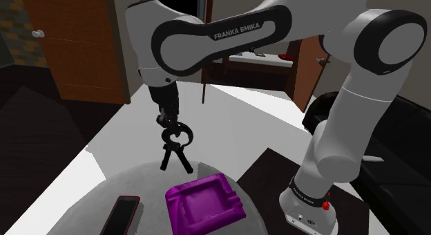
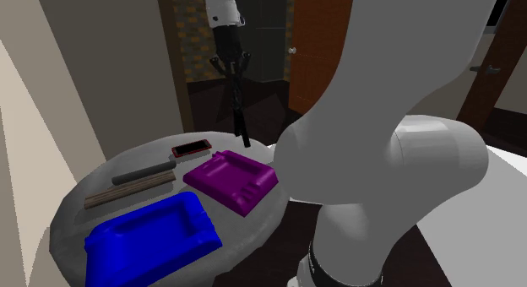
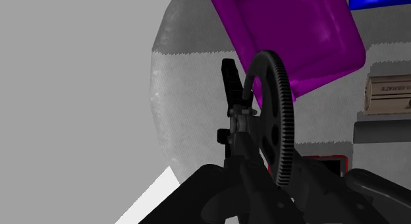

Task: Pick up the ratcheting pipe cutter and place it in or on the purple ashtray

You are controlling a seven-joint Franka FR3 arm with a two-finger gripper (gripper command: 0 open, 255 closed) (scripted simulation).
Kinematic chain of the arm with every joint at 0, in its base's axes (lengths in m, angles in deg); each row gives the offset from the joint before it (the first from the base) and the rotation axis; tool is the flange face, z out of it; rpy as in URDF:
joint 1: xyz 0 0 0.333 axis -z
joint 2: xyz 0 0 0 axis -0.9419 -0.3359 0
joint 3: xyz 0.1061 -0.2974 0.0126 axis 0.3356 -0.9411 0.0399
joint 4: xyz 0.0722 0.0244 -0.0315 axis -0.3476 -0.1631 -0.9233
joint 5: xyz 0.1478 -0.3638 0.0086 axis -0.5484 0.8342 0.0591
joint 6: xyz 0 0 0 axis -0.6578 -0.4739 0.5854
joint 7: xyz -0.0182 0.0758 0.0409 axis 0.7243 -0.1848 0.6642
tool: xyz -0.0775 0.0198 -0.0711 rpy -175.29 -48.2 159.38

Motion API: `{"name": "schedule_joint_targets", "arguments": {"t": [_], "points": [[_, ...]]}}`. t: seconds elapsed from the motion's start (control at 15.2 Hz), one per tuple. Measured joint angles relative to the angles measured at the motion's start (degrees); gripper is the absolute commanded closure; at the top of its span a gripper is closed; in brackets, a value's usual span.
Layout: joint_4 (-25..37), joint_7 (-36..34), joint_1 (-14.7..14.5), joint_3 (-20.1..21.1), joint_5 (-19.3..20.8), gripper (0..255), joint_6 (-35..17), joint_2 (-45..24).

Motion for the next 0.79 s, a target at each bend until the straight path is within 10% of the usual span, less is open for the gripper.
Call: {"name": "schedule_joint_targets", "arguments": {"t": [0.79], "points": [[6.46,0.5,-0.16,0.17,-1.16,255,8.81,2.59]]}}
